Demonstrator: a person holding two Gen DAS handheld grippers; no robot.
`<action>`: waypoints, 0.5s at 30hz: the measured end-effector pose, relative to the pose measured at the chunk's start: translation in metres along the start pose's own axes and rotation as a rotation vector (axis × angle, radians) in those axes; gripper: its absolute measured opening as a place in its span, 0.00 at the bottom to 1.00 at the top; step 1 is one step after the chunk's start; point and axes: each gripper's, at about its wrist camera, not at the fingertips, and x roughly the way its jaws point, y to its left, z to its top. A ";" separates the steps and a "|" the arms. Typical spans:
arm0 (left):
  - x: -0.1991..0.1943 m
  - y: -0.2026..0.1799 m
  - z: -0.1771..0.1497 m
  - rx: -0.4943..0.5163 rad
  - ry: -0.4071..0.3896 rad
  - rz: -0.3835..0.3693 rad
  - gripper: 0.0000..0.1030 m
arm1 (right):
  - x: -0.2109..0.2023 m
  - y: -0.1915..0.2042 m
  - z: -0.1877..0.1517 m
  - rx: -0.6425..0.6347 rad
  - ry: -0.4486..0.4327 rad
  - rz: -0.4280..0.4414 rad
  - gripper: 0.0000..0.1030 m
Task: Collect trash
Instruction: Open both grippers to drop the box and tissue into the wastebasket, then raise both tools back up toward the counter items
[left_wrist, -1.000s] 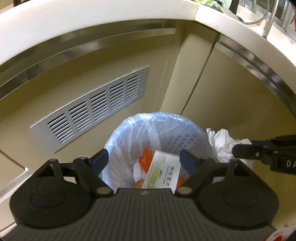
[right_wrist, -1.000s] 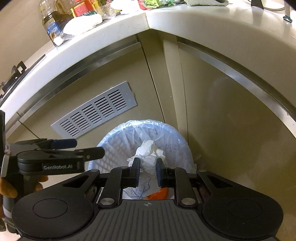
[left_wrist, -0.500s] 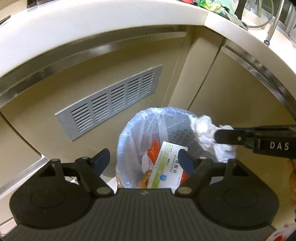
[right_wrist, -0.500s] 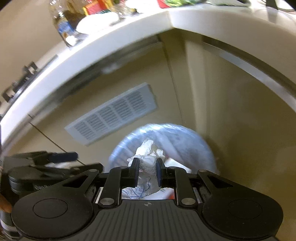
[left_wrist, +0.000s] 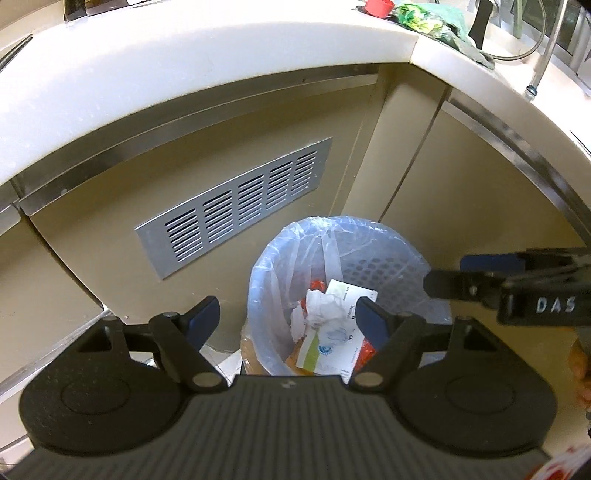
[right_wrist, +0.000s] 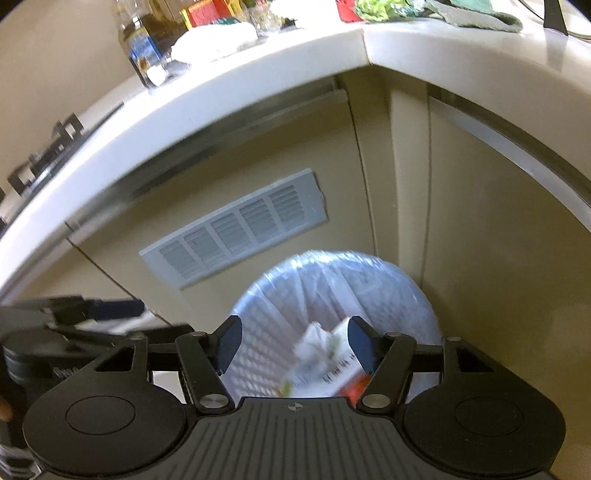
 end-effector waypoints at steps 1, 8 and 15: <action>-0.002 -0.001 0.000 0.001 0.000 -0.002 0.76 | -0.001 -0.001 -0.002 -0.002 0.009 -0.013 0.62; -0.013 -0.013 -0.003 0.012 0.007 -0.005 0.76 | -0.011 -0.009 -0.009 -0.006 0.042 -0.049 0.62; -0.024 -0.022 -0.006 0.016 0.008 0.004 0.76 | -0.025 -0.010 -0.012 -0.025 0.058 -0.065 0.62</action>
